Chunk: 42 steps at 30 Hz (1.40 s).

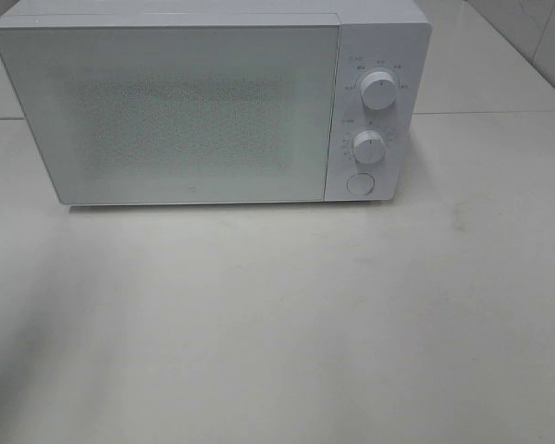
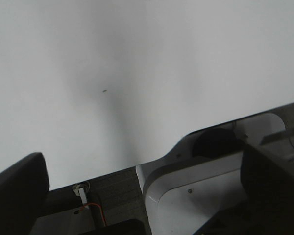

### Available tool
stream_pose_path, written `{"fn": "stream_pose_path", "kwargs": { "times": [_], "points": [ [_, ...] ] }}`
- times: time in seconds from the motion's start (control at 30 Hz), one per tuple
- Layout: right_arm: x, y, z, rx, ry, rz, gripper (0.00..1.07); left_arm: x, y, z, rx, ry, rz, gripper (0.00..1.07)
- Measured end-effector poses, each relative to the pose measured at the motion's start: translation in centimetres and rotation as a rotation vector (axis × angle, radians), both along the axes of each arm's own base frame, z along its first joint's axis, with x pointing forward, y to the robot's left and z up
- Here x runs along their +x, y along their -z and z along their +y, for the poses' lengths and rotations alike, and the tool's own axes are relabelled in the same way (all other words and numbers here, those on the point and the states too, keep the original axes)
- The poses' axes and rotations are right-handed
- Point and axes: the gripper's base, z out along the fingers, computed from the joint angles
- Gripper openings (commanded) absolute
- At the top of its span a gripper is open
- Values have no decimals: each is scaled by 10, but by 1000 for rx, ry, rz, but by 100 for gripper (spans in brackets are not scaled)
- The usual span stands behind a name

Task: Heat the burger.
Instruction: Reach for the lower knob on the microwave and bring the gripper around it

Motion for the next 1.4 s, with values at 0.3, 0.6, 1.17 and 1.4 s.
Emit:
{"fn": "stream_pose_path", "kwargs": {
  "times": [0.3, 0.6, 1.17, 1.4],
  "points": [
    [0, 0, 0, 0, 0, 0, 70, -58, -50, 54, 114, -317, -299, 101],
    [0, 0, 0, 0, 0, 0, 70, -144, -81, 48, 35, -343, -654, 101],
    [0, 0, 0, 0, 0, 0, 70, -196, -5, 38, 0, -241, -729, 101],
    [0, 0, 0, 0, 0, 0, 70, -187, 8, 39, -7, -245, -775, 101]
  ]
}}
